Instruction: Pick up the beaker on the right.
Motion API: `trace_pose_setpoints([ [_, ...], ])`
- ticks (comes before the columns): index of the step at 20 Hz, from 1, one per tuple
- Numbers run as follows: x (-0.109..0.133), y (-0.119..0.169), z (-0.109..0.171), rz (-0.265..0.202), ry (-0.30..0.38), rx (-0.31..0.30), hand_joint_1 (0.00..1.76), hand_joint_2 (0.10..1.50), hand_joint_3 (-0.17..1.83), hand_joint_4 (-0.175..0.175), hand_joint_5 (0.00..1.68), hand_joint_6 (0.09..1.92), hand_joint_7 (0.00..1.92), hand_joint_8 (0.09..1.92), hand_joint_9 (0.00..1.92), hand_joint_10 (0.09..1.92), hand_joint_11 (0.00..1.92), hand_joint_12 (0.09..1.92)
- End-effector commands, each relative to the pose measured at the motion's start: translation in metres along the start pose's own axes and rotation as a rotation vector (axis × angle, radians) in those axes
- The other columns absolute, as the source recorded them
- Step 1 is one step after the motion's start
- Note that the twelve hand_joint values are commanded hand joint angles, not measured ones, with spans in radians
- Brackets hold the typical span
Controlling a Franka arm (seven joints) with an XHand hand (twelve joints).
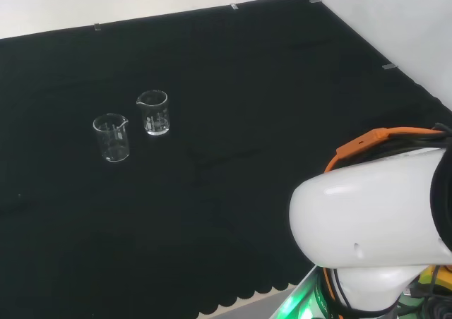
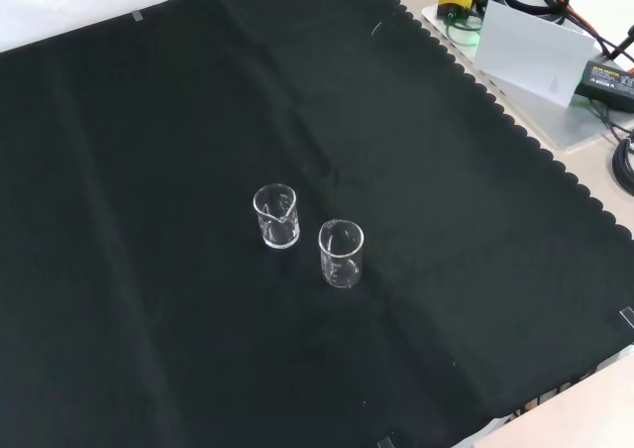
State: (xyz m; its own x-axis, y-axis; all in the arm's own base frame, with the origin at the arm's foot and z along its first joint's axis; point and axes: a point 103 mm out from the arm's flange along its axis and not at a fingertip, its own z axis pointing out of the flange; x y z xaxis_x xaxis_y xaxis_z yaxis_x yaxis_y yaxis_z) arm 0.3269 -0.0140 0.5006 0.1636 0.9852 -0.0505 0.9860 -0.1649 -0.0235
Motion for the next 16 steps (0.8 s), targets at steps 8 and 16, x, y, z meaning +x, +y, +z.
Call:
trace_pose_setpoints([
  [8, 0.008, 0.087, 0.102, -0.042, 0.126, 0.050, 0.27, 1.20, 0.23, -0.042, 0.13, 0.09, 0.01, 0.44, 0.07, 0.67, 0.00, 0.93],
  [16, 0.022, 0.130, 0.150, -0.101, 0.200, 0.084, 0.42, 1.10, 0.23, -0.047, 0.14, 0.09, 0.01, 0.47, 0.07, 0.68, 0.00, 0.92],
])
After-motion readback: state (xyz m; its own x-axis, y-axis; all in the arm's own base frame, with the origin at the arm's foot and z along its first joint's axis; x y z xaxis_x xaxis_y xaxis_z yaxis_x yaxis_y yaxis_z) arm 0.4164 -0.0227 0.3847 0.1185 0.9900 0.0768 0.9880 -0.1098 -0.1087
